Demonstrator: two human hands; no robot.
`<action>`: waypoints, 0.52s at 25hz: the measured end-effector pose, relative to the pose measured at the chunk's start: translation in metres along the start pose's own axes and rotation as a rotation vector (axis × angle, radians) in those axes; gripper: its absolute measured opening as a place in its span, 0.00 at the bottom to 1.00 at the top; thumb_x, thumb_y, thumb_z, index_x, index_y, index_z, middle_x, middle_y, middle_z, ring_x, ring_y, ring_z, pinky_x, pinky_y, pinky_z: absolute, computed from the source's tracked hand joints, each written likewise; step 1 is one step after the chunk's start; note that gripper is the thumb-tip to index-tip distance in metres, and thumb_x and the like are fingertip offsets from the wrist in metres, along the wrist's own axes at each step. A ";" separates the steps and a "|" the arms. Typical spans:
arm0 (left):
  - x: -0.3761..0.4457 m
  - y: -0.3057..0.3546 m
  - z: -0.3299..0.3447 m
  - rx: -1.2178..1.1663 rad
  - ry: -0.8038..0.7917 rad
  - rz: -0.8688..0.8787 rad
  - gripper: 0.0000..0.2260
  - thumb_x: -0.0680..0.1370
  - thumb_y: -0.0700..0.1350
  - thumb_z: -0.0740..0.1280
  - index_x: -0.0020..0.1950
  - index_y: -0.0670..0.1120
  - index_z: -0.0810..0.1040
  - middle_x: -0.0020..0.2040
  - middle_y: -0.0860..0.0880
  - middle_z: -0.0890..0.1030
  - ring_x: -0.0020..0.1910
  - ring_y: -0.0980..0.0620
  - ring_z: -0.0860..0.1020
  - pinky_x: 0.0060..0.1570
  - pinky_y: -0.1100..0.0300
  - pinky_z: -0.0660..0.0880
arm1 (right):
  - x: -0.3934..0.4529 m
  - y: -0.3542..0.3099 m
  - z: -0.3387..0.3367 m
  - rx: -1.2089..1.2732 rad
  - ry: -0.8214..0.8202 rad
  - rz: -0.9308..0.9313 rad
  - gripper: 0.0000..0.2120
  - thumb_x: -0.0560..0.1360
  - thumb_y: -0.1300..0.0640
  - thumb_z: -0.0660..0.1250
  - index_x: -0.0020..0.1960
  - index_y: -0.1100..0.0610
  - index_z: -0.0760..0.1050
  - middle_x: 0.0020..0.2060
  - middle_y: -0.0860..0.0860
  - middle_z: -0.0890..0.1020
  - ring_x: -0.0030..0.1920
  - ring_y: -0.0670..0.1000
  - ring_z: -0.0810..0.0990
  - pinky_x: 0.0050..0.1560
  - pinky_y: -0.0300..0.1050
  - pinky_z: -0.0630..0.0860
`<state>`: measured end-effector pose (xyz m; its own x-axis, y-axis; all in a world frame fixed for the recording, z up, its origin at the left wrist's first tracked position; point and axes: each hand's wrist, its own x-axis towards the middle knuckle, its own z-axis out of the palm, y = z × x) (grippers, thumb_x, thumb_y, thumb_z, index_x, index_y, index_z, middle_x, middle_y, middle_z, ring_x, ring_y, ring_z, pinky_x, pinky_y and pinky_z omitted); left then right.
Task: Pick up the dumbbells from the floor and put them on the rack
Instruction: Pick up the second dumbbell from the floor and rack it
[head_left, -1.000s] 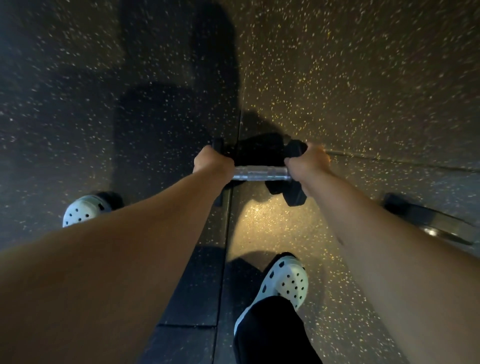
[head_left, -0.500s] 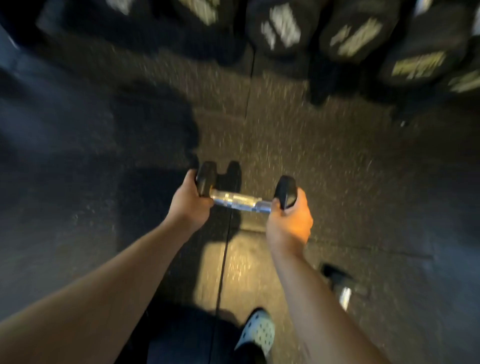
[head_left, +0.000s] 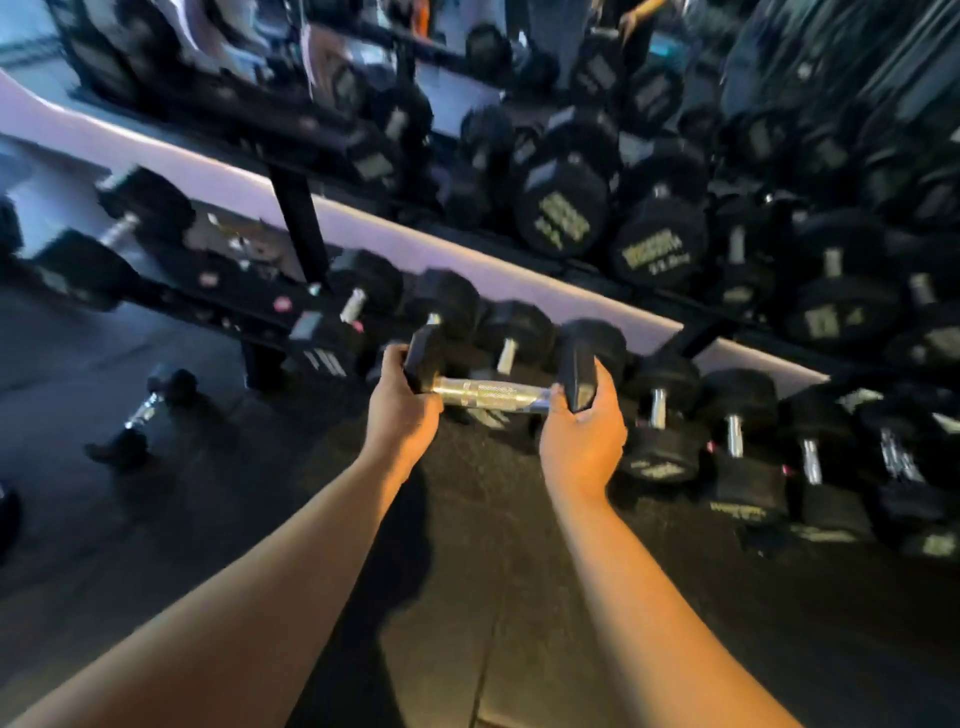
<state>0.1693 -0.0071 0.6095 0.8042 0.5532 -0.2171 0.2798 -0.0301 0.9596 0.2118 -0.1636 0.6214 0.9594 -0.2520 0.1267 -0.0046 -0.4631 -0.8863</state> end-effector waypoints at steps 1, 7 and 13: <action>0.017 0.023 -0.015 -0.011 0.034 0.043 0.19 0.74 0.29 0.64 0.57 0.50 0.71 0.42 0.52 0.77 0.39 0.54 0.74 0.31 0.67 0.67 | 0.012 -0.030 0.014 0.032 0.001 -0.046 0.24 0.79 0.56 0.69 0.74 0.50 0.72 0.59 0.48 0.82 0.59 0.52 0.80 0.60 0.45 0.75; 0.124 0.114 -0.088 -0.020 0.195 0.174 0.29 0.76 0.32 0.67 0.75 0.50 0.68 0.57 0.49 0.79 0.54 0.48 0.77 0.49 0.62 0.69 | 0.078 -0.154 0.106 0.141 -0.073 -0.183 0.23 0.79 0.53 0.69 0.73 0.49 0.72 0.61 0.48 0.82 0.61 0.52 0.80 0.59 0.44 0.75; 0.259 0.143 -0.123 -0.098 0.387 0.205 0.19 0.76 0.36 0.70 0.66 0.46 0.75 0.52 0.46 0.82 0.52 0.44 0.80 0.48 0.58 0.72 | 0.166 -0.219 0.237 0.215 -0.201 -0.320 0.23 0.79 0.54 0.69 0.74 0.52 0.72 0.65 0.49 0.81 0.65 0.51 0.78 0.61 0.41 0.73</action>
<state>0.3528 0.2340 0.7127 0.5769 0.8156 0.0447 0.0690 -0.1032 0.9923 0.4393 0.0971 0.7310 0.9388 0.0556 0.3399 0.3405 -0.2984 -0.8916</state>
